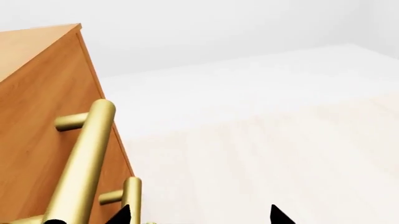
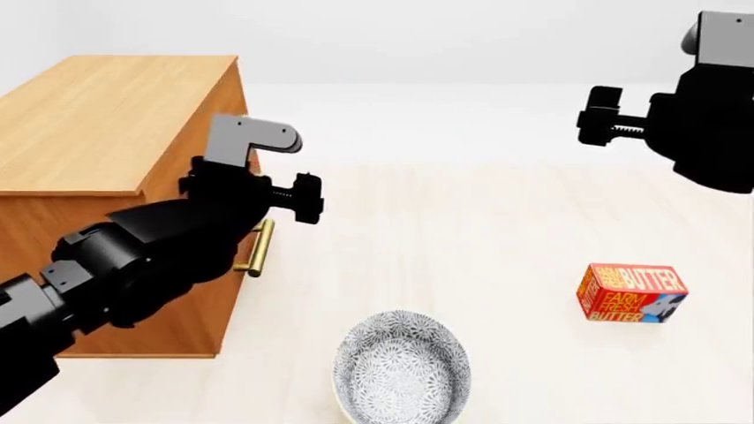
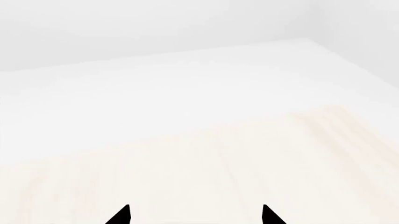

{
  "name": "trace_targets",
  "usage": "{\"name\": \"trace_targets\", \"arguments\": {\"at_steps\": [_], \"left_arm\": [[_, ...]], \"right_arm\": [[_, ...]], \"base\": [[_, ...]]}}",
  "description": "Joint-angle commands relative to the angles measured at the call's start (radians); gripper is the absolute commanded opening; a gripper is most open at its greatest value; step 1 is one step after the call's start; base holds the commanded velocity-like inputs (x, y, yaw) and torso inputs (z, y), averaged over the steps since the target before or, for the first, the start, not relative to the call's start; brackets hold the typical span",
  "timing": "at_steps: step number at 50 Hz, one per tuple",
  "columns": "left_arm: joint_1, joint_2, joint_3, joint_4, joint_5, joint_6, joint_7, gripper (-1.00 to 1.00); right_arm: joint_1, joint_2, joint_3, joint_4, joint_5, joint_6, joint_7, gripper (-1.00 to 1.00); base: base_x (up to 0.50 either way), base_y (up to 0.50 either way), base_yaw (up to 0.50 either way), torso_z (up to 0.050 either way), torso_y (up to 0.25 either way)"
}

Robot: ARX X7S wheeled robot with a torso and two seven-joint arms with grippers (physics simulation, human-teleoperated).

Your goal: Put the chocolate pudding in the top drawer of the cabinet and close it.

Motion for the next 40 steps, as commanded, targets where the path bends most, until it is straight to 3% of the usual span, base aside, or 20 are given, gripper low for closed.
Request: {"name": "trace_targets", "arguments": {"at_steps": [1,20,40], "left_arm": [[0.009,-0.113,0.007,0.130,0.047,-0.001,-0.077,1.00],[-0.102,-0.229,-0.039,0.502,0.043,-0.028,-0.160,1.00],[-0.256,-0.244,-0.127,0.555,0.004,-0.058,-0.143,1.00]], "right_arm": [[-0.013,-0.004,0.004,-0.005,0.000,-0.008,-0.002,1.00],[-0.038,0.003,0.015,-0.043,0.004,-0.025,0.010,1.00],[-0.060,0.022,0.026,-0.125,-0.004,-0.051,0.020,1.00]], "base": [[0.00,0.00,0.00,0.000,0.000],[0.00,0.00,0.00,0.000,0.001],[0.00,0.00,0.00,0.000,0.000]]}}
